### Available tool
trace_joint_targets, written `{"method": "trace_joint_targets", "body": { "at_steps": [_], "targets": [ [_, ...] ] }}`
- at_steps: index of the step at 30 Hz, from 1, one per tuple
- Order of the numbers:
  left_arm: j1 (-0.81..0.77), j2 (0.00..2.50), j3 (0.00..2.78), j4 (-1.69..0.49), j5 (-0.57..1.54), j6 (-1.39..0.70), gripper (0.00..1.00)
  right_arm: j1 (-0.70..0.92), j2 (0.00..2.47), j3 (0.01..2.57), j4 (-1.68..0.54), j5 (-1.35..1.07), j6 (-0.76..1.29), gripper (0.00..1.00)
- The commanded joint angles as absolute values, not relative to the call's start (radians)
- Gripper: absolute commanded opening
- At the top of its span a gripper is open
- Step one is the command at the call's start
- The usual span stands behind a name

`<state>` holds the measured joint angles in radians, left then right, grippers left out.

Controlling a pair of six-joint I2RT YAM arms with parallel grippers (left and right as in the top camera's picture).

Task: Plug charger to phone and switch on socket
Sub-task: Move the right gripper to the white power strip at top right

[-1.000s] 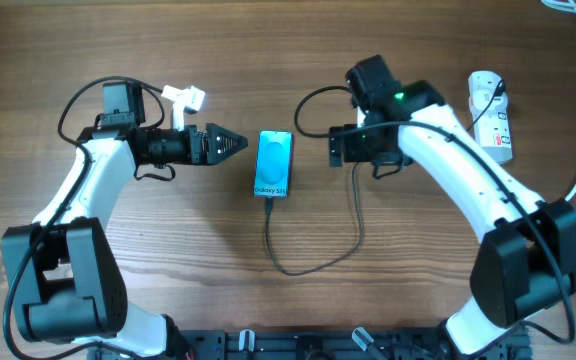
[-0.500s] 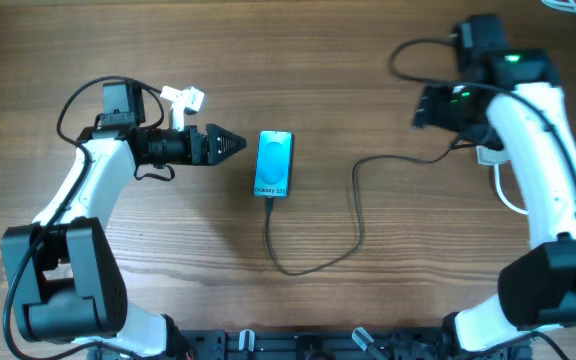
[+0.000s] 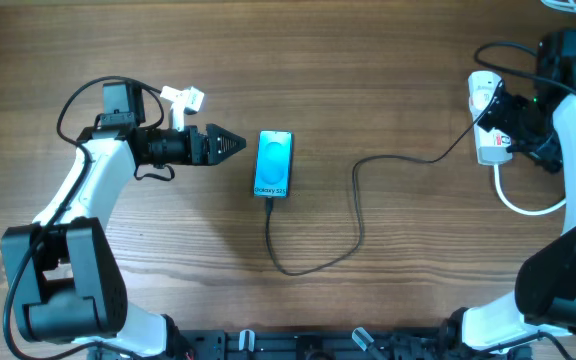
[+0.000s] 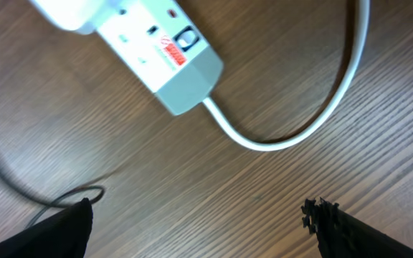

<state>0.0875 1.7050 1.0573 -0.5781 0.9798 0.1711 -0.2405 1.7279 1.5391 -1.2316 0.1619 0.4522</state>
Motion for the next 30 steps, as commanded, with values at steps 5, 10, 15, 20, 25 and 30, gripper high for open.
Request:
{"method": "trace_joint_targets", "body": {
  "at_steps": [5, 10, 15, 20, 25, 30],
  "targets": [
    [0.089, 1.697, 1.056, -0.575, 0.974, 0.173, 1.0, -0.27, 1.728, 1.384, -1.082, 0.181, 0.475, 1.0],
    [0.089, 1.697, 1.056, -0.575, 0.974, 0.173, 1.0, -0.284, 1.731, 1.326, -0.927, 0.224, 0.474, 1.0],
    [0.089, 1.697, 1.056, -0.575, 0.974, 0.173, 1.0, -0.303, 1.732, 1.326, -0.806, 0.287, 0.47, 1.0],
    [0.089, 1.697, 1.056, -0.575, 0.974, 0.173, 1.0, -0.323, 1.734, 1.326, -0.781, 0.236, 0.419, 1.0],
    [0.089, 1.697, 1.056, -0.575, 0.974, 0.173, 1.0, -0.324, 1.738, 1.326, -0.736, 0.229, 0.422, 1.0],
    [0.089, 1.697, 1.056, -0.575, 0.974, 0.173, 1.0, -0.333, 1.766, 1.326, -0.681, 0.244, 0.429, 1.0]
  ]
}}
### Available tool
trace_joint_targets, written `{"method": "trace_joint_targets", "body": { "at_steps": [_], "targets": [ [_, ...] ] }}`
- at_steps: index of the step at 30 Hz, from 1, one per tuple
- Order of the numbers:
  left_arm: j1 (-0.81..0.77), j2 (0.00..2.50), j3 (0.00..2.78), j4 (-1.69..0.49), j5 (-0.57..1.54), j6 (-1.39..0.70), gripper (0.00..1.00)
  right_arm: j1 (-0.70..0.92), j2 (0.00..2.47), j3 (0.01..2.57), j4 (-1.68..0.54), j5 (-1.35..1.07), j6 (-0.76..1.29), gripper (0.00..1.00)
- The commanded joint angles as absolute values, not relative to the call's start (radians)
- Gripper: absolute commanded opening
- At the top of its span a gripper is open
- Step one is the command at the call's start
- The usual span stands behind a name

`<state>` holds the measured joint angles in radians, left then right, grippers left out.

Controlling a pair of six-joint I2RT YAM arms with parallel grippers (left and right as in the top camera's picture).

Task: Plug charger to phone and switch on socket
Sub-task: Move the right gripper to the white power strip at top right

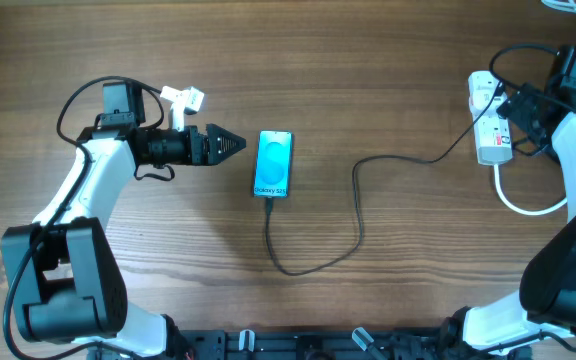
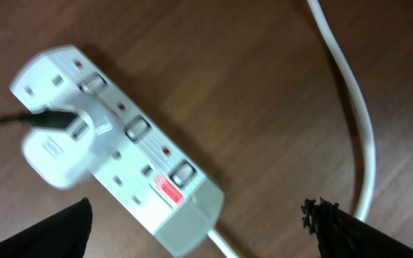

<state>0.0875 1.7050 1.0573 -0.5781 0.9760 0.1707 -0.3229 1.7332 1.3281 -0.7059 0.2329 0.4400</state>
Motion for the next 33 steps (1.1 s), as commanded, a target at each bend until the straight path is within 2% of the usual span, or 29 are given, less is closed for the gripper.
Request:
{"method": "trace_joint_targets", "body": {
  "at_steps": [1, 33],
  "targets": [
    [0.089, 1.697, 1.056, -0.575, 0.974, 0.173, 1.0, -0.335, 1.777, 1.326, -0.675, 0.243, 0.429, 1.0],
    [0.089, 1.697, 1.056, -0.575, 0.974, 0.173, 1.0, -0.34, 2.052, 1.326, -0.567, 0.236, 0.526, 1.0]
  ]
}}
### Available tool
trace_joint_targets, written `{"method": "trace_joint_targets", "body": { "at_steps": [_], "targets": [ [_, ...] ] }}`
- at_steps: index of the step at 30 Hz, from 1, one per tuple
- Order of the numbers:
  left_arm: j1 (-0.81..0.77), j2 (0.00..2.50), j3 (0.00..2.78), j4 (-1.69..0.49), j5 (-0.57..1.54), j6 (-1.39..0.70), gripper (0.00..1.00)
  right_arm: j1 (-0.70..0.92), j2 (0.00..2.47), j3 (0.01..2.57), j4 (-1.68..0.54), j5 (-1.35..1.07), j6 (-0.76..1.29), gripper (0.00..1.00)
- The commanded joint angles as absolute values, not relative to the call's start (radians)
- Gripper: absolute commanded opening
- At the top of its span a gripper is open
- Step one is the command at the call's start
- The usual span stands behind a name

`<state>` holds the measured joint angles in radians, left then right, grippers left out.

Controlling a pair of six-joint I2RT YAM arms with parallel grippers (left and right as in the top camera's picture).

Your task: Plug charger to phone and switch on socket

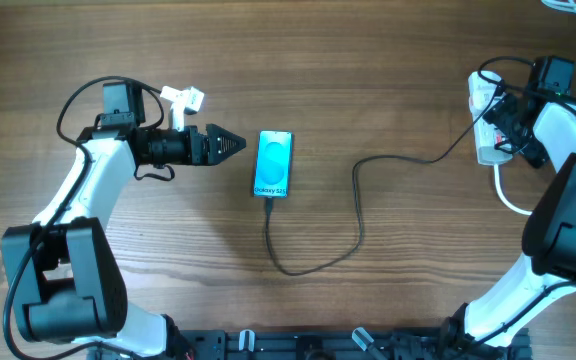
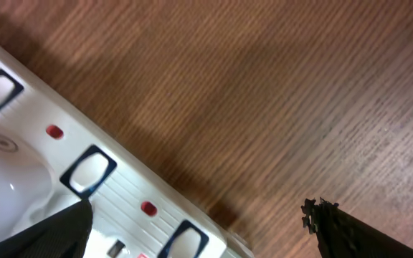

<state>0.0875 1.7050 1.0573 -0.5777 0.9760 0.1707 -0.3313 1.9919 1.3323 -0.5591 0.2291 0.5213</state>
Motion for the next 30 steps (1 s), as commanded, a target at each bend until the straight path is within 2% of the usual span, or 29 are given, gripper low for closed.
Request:
{"method": "trace_joint_targets", "body": {
  "at_steps": [1, 7, 14, 21, 30],
  "targets": [
    [0.089, 1.697, 1.056, -0.575, 0.974, 0.173, 1.0, -0.34, 2.052, 1.326, -0.565, 0.236, 0.526, 1.0],
    [0.089, 1.697, 1.056, -0.575, 0.974, 0.173, 1.0, -0.34, 2.054, 1.326, -0.601, 0.362, 0.628, 1.0],
    [0.089, 1.697, 1.056, -0.575, 0.974, 0.173, 1.0, -0.34, 2.056, 1.326, -0.591, 0.366, 0.64, 1.0],
    [0.089, 1.697, 1.056, -0.575, 0.974, 0.173, 1.0, -0.34, 2.056, 1.326, -0.469, 0.164, 0.466, 1.0],
    [0.089, 1.697, 1.056, -0.575, 0.974, 0.173, 1.0, -0.34, 2.058, 1.326, -0.463, 0.155, 0.447, 1.0]
  ]
}}
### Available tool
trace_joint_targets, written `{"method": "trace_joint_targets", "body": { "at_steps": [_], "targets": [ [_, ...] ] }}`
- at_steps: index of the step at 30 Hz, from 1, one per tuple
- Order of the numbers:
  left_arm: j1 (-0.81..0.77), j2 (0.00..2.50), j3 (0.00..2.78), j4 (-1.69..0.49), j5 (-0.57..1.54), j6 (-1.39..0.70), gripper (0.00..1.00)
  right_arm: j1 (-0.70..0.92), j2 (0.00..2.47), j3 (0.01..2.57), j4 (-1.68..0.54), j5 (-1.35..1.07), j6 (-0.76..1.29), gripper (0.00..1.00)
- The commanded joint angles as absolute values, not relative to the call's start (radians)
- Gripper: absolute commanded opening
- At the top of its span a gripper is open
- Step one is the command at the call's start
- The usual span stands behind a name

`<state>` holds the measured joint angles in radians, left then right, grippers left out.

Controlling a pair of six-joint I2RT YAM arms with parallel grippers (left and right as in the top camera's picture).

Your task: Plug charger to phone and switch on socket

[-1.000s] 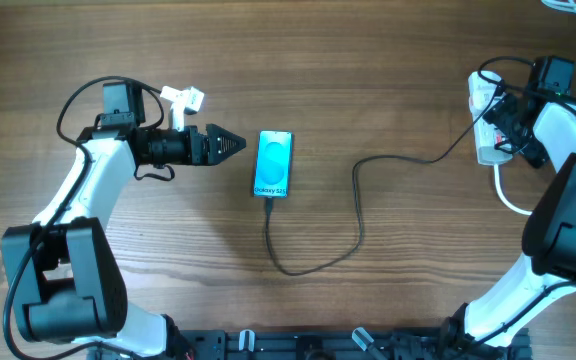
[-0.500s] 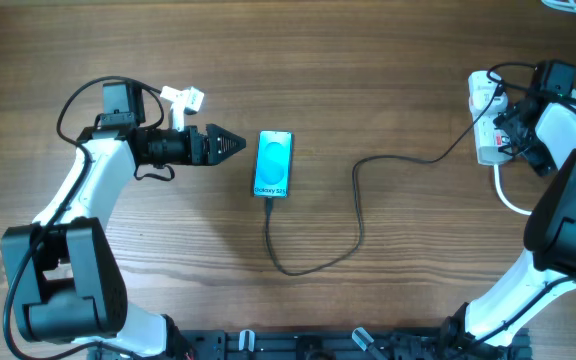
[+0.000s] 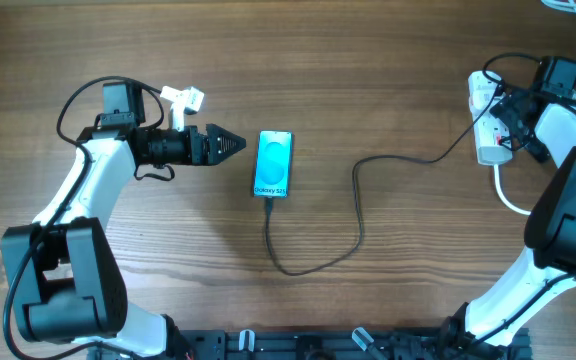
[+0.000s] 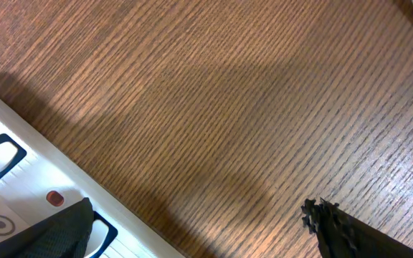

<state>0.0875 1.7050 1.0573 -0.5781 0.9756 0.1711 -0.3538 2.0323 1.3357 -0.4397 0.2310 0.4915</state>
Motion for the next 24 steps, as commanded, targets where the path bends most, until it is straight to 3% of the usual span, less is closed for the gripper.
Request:
{"method": "trace_joint_targets", "body": {
  "at_steps": [1, 24],
  "targets": [
    [0.089, 1.697, 1.056, -0.575, 0.974, 0.173, 1.0, -0.34, 2.059, 1.326, -0.465, 0.155, 0.447, 1.0],
    [0.089, 1.697, 1.056, -0.575, 0.974, 0.173, 1.0, -0.34, 2.091, 1.326, -0.507, 0.073, 0.444, 1.0]
  ]
}}
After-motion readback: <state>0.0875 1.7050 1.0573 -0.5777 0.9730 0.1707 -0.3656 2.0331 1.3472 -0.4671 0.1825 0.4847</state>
